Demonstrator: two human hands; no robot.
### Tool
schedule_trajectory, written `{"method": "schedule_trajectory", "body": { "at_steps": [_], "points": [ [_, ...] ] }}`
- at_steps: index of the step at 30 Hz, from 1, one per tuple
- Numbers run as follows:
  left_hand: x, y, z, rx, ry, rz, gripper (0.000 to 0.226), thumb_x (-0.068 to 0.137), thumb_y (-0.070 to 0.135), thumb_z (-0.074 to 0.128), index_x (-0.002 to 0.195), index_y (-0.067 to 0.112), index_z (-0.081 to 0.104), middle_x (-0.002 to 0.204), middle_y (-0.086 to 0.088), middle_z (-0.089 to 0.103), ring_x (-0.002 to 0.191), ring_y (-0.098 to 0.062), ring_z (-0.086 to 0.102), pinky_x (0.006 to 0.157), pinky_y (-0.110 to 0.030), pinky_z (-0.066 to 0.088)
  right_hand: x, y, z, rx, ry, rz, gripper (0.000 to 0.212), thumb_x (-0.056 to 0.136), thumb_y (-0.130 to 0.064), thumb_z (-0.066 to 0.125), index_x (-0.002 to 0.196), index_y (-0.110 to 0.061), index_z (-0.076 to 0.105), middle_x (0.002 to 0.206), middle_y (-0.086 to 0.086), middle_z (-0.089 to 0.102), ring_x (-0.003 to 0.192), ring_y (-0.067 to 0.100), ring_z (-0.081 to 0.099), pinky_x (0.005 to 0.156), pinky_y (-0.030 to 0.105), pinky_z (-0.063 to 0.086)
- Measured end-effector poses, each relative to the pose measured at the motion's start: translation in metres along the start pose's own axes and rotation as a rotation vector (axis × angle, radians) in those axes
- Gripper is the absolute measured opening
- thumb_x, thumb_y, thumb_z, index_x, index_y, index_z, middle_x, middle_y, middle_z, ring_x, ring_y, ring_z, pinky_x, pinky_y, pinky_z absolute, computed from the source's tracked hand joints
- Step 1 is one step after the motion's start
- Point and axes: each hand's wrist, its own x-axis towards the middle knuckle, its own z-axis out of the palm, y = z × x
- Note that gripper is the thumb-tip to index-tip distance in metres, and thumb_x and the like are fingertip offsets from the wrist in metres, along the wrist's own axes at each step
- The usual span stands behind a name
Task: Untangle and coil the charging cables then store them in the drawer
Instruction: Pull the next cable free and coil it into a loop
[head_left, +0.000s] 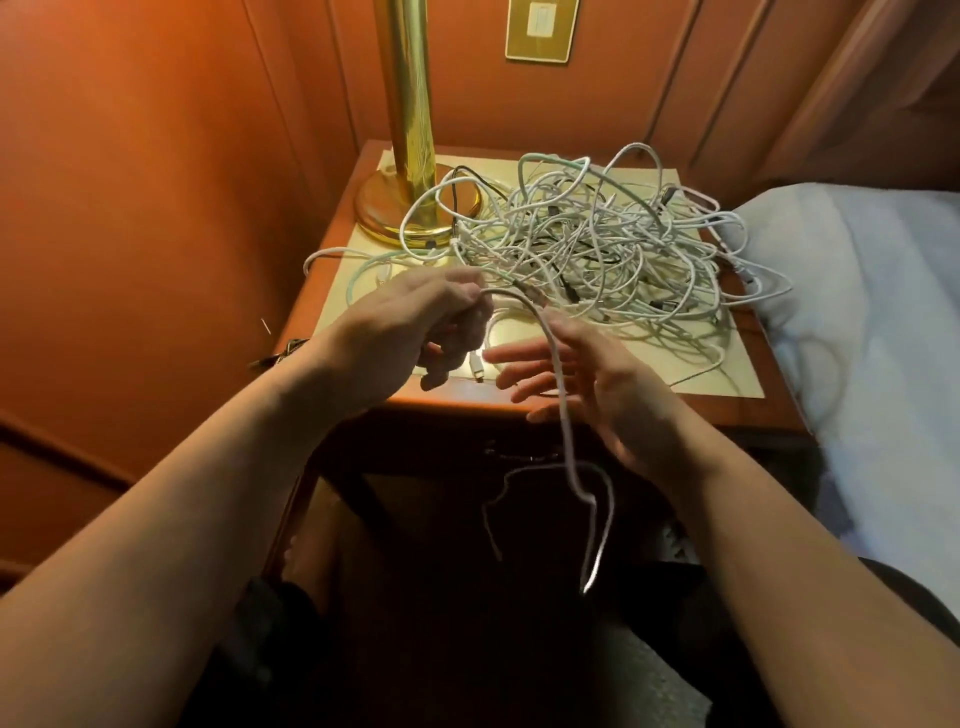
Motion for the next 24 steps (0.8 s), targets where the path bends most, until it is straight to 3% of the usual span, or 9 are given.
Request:
{"method": "schedule_trajectory", "body": {
  "at_steps": [2, 3, 5, 8, 11, 16, 18, 20, 24],
  "points": [
    [-0.081, 0.170, -0.009, -0.074, -0.098, 0.195, 0.016, 0.101, 0.016, 0.054, 0.113, 0.008, 0.061, 0.091, -0.013, 0.075, 0.091, 0.002, 0.061, 0.088, -0.016, 0.043, -0.017, 0.003, 0.006, 0.085, -0.104, -0.004, 0.074, 0.100, -0.063, 0.024, 0.108, -0.015, 0.081, 0.113, 0.009, 0.077, 0.108, 0.029, 0.068, 0.098, 0.047, 0.046],
    [-0.119, 0.230, -0.017, -0.106, -0.089, 0.389, 0.016, 0.102, 0.010, 0.052, 0.093, 0.008, 0.066, 0.071, 0.004, 0.070, 0.070, 0.001, 0.056, 0.070, -0.015, 0.044, -0.024, 0.005, 0.011, 0.156, -0.127, -0.002, 0.073, 0.100, -0.060, 0.025, 0.100, -0.012, 0.080, 0.104, 0.011, 0.077, 0.103, 0.033, 0.068, 0.097, 0.048, 0.045],
    [-0.168, 0.301, -0.030, -0.016, -0.152, 0.648, 0.024, 0.106, 0.013, 0.048, 0.098, 0.009, 0.070, 0.076, 0.007, 0.065, 0.073, -0.006, 0.057, 0.067, -0.016, 0.044, -0.033, 0.009, 0.020, 0.216, -0.081, -0.028, 0.057, 0.103, -0.047, 0.031, 0.076, -0.012, 0.068, 0.066, 0.008, 0.060, 0.068, 0.031, 0.060, 0.080, 0.045, 0.048],
    [-0.159, 0.276, -0.027, 0.116, -0.118, 0.543, 0.025, 0.104, 0.012, 0.047, 0.106, 0.027, 0.067, 0.083, 0.004, 0.070, 0.079, -0.014, 0.061, 0.069, -0.025, 0.047, -0.033, 0.019, 0.022, -0.029, 0.113, -0.096, 0.045, 0.105, -0.027, 0.032, 0.062, -0.022, 0.045, 0.057, -0.003, 0.033, 0.054, 0.016, 0.031, 0.056, 0.036, 0.030],
    [-0.159, 0.277, -0.003, -0.035, -0.163, 0.272, 0.025, 0.104, 0.014, 0.043, 0.085, 0.013, 0.060, 0.059, 0.000, 0.056, 0.059, -0.024, 0.048, 0.052, -0.032, 0.041, -0.026, 0.020, 0.023, -0.141, 0.200, -0.178, 0.045, 0.103, -0.026, 0.035, 0.059, -0.027, 0.043, 0.057, -0.005, 0.034, 0.055, 0.013, 0.029, 0.053, 0.034, 0.025],
    [-0.171, 0.276, 0.005, -0.501, -0.758, -0.024, 0.051, 0.104, 0.052, 0.036, 0.061, 0.025, 0.037, 0.058, 0.004, 0.017, 0.047, -0.011, 0.014, 0.045, -0.026, 0.011, -0.007, 0.027, 0.025, -0.155, 0.188, -0.245, 0.035, 0.102, -0.040, 0.043, 0.071, -0.027, 0.054, 0.062, -0.007, 0.044, 0.056, 0.010, 0.039, 0.053, 0.027, 0.035],
    [-0.167, 0.279, 0.001, -0.778, -0.854, -0.022, 0.048, 0.102, 0.049, 0.038, 0.060, 0.027, 0.030, 0.057, 0.006, 0.014, 0.047, -0.011, 0.011, 0.044, -0.026, 0.010, 0.001, 0.033, 0.032, -0.214, 0.146, -0.244, 0.034, 0.103, -0.047, 0.045, 0.086, -0.023, 0.061, 0.076, 0.006, 0.060, 0.068, 0.028, 0.054, 0.066, 0.042, 0.049],
    [-0.160, 0.282, -0.004, -1.091, -0.836, 0.001, 0.045, 0.103, 0.045, 0.036, 0.063, 0.027, 0.027, 0.057, 0.007, 0.015, 0.047, -0.010, 0.011, 0.042, -0.024, 0.014, 0.009, 0.040, 0.043, -0.321, 0.085, -0.238, 0.042, 0.105, -0.048, 0.042, 0.100, -0.012, 0.062, 0.094, 0.018, 0.067, 0.088, 0.041, 0.060, 0.083, 0.058, 0.052],
    [-0.145, 0.284, -0.013, -1.329, -0.550, 0.153, 0.047, 0.106, 0.042, 0.031, 0.064, 0.022, 0.030, 0.058, 0.006, 0.017, 0.051, -0.011, 0.013, 0.046, -0.025, 0.021, 0.006, 0.040, 0.057, -0.526, -0.059, -0.200, 0.045, 0.110, -0.035, 0.039, 0.068, -0.022, 0.045, 0.061, -0.012, 0.048, 0.059, 0.009, 0.041, 0.060, 0.039, 0.035]
  ]
}}
